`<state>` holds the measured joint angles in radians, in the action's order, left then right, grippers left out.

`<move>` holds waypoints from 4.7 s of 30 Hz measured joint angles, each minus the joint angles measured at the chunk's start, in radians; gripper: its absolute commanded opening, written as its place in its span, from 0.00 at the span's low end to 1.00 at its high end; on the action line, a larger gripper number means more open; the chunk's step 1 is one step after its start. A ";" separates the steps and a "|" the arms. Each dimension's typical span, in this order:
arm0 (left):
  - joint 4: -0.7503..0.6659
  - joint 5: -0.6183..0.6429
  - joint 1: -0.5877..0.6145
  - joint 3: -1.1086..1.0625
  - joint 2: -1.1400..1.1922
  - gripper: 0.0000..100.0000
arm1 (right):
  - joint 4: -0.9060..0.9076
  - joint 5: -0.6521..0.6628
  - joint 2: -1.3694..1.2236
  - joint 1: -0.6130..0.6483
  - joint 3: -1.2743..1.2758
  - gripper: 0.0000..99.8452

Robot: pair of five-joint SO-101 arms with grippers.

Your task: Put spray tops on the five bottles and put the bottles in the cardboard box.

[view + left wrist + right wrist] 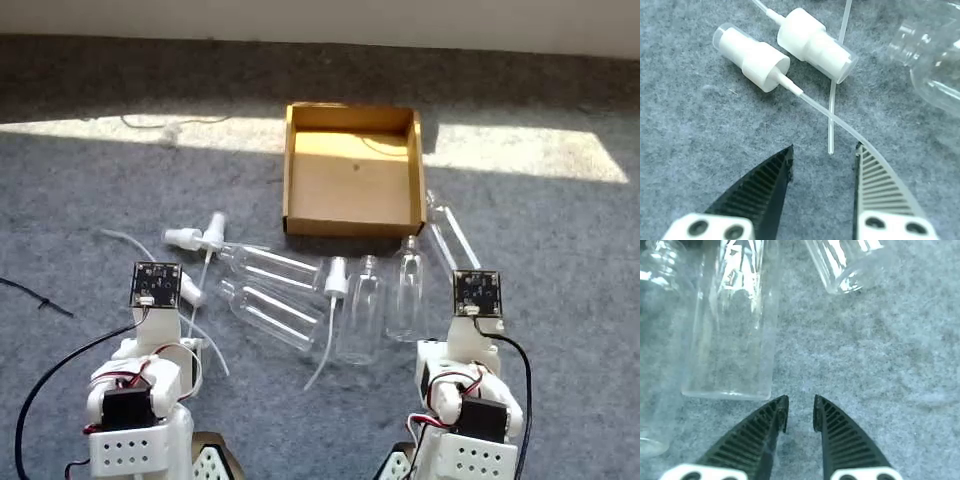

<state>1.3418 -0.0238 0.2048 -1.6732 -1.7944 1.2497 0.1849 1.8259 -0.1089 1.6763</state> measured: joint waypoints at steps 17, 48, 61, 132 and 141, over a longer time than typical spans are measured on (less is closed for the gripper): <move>0.000 0.000 0.000 0.000 0.000 0.19 | -0.078 0.000 0.000 0.000 0.000 0.07; 0.000 0.000 0.000 0.000 0.000 0.19 | 0.149 0.315 -1.642 0.123 -1.464 0.23; 0.000 0.000 0.000 0.000 0.000 0.19 | 0.235 0.362 -2.274 0.124 -2.090 0.23; 0.000 0.000 0.000 0.000 0.000 0.19 | 0.167 0.235 -2.480 -0.046 -2.143 0.00; 0.000 0.000 0.000 0.000 0.000 0.19 | 0.078 0.170 -2.065 -0.218 -2.061 0.00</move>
<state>1.3418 -0.0238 0.2048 -1.6732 -1.7944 1.3280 0.3552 -0.2394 -0.3268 -0.3844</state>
